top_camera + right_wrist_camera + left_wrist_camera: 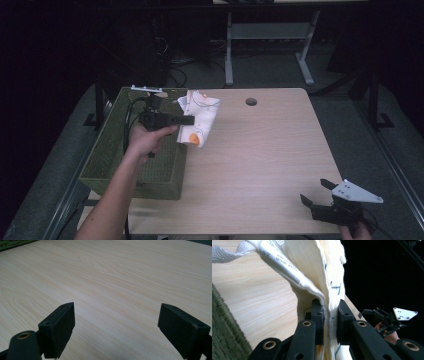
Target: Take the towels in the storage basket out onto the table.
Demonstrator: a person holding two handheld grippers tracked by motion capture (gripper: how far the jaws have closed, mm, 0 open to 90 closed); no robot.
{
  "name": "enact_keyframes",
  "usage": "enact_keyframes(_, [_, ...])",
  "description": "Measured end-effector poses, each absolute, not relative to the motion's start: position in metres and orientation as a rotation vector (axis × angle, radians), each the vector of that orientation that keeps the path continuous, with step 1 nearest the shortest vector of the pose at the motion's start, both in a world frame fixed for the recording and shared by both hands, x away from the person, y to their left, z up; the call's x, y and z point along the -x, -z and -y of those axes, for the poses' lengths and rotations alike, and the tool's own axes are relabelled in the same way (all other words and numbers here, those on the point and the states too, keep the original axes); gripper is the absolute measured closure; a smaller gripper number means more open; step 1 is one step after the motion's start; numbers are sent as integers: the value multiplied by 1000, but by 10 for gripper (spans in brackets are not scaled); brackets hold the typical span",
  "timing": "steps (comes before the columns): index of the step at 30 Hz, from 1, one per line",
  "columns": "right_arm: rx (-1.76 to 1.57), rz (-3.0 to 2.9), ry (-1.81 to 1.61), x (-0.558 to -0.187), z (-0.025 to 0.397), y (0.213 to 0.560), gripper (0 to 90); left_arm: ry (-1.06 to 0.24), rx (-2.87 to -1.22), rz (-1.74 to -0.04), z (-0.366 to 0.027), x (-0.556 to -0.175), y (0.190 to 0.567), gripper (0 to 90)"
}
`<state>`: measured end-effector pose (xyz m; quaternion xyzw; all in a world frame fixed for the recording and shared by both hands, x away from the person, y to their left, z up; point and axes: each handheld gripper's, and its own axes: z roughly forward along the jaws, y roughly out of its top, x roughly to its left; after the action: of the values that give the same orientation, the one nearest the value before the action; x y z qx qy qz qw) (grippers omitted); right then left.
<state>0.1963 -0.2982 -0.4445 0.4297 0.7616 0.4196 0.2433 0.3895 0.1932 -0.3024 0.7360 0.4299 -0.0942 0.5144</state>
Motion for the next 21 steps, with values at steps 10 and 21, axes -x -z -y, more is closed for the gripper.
enact_keyframes(10, [-1175, -2082, -1147, -197, 298, 444, 138, 243, -1793, -1016, -172, -393, 309, 794])
enact_keyframes(21, [-1167, -2090, -1150, -198, 297, 445, 138, 267, -1817, -1008, -144, -397, 322, 793])
